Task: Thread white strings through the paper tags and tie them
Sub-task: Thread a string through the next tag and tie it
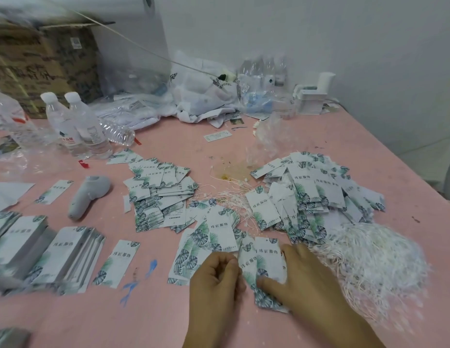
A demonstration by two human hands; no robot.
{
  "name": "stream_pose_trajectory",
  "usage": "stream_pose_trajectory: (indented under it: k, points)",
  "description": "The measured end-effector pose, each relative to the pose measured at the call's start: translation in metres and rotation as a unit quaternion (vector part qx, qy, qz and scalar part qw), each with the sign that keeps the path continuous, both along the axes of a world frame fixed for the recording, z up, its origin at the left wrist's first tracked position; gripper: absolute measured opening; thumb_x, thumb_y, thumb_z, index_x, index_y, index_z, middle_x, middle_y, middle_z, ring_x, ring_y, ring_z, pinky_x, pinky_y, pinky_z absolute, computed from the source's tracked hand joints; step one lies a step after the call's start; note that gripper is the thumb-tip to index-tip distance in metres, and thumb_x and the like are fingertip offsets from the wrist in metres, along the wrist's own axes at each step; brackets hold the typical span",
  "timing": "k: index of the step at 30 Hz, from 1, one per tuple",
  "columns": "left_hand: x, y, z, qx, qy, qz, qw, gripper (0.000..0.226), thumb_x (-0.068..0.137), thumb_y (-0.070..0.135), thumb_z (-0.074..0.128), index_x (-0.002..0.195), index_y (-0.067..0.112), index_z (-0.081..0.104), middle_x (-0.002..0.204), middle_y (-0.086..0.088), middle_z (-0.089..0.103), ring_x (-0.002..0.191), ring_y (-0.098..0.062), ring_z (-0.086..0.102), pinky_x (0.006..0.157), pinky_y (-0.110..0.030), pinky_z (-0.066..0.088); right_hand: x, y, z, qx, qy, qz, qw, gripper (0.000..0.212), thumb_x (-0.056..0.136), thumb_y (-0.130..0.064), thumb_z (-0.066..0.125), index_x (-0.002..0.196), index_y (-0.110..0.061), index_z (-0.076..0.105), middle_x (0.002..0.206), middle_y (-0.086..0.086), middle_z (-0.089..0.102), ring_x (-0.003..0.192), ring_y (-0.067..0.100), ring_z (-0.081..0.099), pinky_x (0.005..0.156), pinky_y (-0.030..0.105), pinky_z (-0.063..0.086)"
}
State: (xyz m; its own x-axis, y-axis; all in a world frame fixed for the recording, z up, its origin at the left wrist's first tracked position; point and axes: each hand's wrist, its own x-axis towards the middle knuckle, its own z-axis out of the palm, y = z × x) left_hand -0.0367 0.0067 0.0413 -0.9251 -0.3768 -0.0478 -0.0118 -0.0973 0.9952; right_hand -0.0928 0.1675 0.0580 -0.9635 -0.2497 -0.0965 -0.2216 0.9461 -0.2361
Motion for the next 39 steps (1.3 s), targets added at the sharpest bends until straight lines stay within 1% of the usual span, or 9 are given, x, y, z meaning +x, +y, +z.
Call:
stream_pose_trajectory:
  k: [11,16,20,25,28,31,33,35,39]
  points:
    - [0.0,0.004,0.0,-0.059,-0.017,-0.045,0.997,0.018,0.09,0.015,0.058,0.076,0.024,0.064,0.061,-0.014,0.063,0.054,-0.018,0.054,0.054,-0.031,0.041,-0.003,0.005,-0.001,-0.185,-0.019,-0.042,0.982,0.035,0.079,-0.05,0.066,0.104,-0.041,0.044,0.098,-0.02,0.048,0.08,-0.003,0.052,0.065,0.022,0.044]
    - [0.001,0.004,-0.001,-0.068,-0.019,-0.047,0.996,0.02,0.09,0.011,0.058,0.077,0.024,0.065,0.061,-0.015,0.065,0.053,-0.017,0.055,0.054,-0.031,0.043,-0.013,0.012,0.001,-0.277,-0.077,-0.09,0.953,0.024,0.081,-0.032,0.069,0.091,-0.042,0.05,0.075,-0.011,0.062,0.062,-0.002,0.059,0.049,0.017,0.038]
    - [0.002,0.005,0.003,-0.074,-0.016,-0.054,0.996,0.016,0.088,0.016,0.058,0.077,0.025,0.065,0.062,-0.013,0.066,0.055,-0.018,0.056,0.056,-0.033,0.044,-0.011,0.013,-0.002,-0.245,0.0,-0.079,0.966,0.025,0.086,-0.034,0.061,0.087,-0.055,0.048,0.075,-0.01,0.059,0.065,-0.001,0.056,0.047,0.017,0.038]
    - [0.003,0.004,0.004,-0.051,-0.016,-0.064,0.996,0.028,0.095,0.002,0.058,0.077,0.022,0.068,0.064,-0.014,0.068,0.057,-0.017,0.06,0.054,-0.027,0.047,-0.01,0.009,-0.002,-0.316,0.069,-0.06,0.944,0.017,0.092,-0.024,0.056,0.086,-0.034,0.068,0.086,-0.017,0.058,0.064,0.001,0.056,0.052,0.016,0.045]
    - [0.002,0.005,0.006,0.015,-0.013,-0.06,0.998,0.017,0.095,0.008,0.063,0.081,0.014,0.071,0.072,-0.016,0.072,0.063,-0.019,0.067,0.058,-0.024,0.054,-0.005,0.007,0.009,-0.495,-0.06,-0.086,0.863,0.022,0.091,-0.023,0.057,0.077,-0.03,0.073,0.056,-0.009,0.056,0.049,0.009,0.047,0.048,0.022,0.04]
    - [0.002,0.006,0.006,0.063,-0.005,-0.063,0.996,0.021,0.092,0.03,0.066,0.085,0.012,0.075,0.077,-0.008,0.076,0.071,-0.014,0.072,0.062,-0.02,0.055,0.006,-0.004,0.015,-0.521,-0.232,-0.034,0.821,0.021,0.09,-0.026,0.064,0.075,-0.014,0.073,0.055,0.003,0.058,0.05,0.015,0.05,0.051,0.028,0.041]
    - [0.0,0.006,0.003,0.13,-0.01,-0.032,0.991,0.019,0.095,0.024,0.061,0.099,0.012,0.075,0.094,-0.015,0.077,0.088,-0.028,0.074,0.078,-0.038,0.058,0.012,-0.013,0.014,-0.484,-0.255,0.001,0.837,0.032,0.089,-0.033,0.064,0.07,-0.009,0.07,0.053,0.003,0.059,0.047,0.013,0.05,0.049,0.025,0.04]
    - [-0.003,0.004,-0.002,0.208,-0.015,-0.005,0.978,0.022,0.092,0.011,0.058,0.111,0.005,0.067,0.101,-0.024,0.073,0.093,-0.04,0.071,0.086,-0.051,0.054,0.013,-0.018,0.009,-0.413,-0.161,-0.005,0.896,0.042,0.093,-0.042,0.059,0.066,-0.01,0.066,0.053,0.002,0.062,0.046,0.007,0.051,0.049,0.024,0.041]
    - [-0.004,-0.002,-0.005,0.314,-0.062,-0.033,0.947,0.029,0.081,0.006,0.057,0.104,-0.009,0.062,0.078,-0.033,0.065,0.061,-0.036,0.065,0.055,-0.038,0.054,-0.001,-0.023,0.012,-0.37,0.031,-0.01,0.928,0.011,0.092,-0.023,0.064,0.095,-0.032,0.069,0.089,-0.017,0.065,0.079,-0.005,0.059,0.068,0.012,0.047]
